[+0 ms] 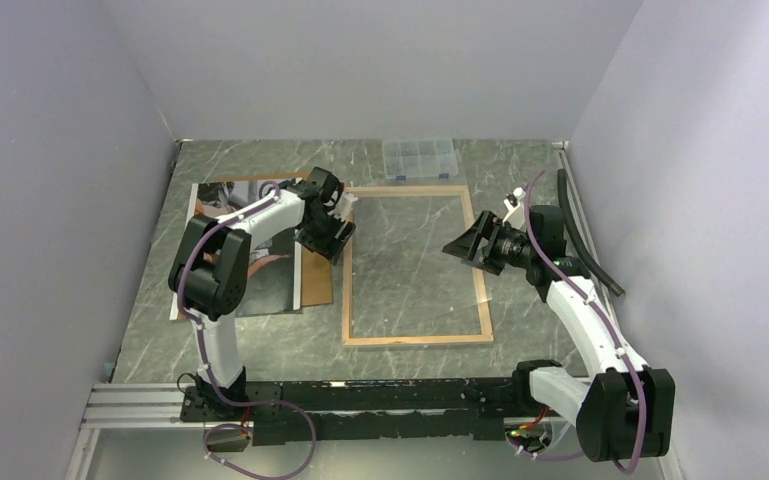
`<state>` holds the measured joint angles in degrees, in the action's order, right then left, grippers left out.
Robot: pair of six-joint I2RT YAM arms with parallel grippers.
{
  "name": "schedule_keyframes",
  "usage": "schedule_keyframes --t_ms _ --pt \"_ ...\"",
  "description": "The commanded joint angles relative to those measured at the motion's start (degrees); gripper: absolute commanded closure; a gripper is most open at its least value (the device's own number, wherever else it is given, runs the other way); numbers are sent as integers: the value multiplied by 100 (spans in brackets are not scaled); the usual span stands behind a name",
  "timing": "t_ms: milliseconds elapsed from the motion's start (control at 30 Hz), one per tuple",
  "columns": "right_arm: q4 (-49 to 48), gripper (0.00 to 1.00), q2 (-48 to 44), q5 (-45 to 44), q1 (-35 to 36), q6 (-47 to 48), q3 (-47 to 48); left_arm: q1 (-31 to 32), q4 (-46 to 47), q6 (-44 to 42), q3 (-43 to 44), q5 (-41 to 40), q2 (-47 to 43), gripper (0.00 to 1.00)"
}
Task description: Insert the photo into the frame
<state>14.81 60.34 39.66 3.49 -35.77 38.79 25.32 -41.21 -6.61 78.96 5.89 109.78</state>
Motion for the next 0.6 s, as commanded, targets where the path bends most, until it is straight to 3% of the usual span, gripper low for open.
schedule_keyframes --t_ms 0,233,567 --pt "283 22 -186 -318 12 466 443 -79 29 -51 -36 153 -265 28" --pt "35 22 23 -294 12 501 596 -93 20 -40 -62 221 -287 28" --pt "-522 24 373 628 3 517 835 -106 -38 -54 -50 244 -319 28"
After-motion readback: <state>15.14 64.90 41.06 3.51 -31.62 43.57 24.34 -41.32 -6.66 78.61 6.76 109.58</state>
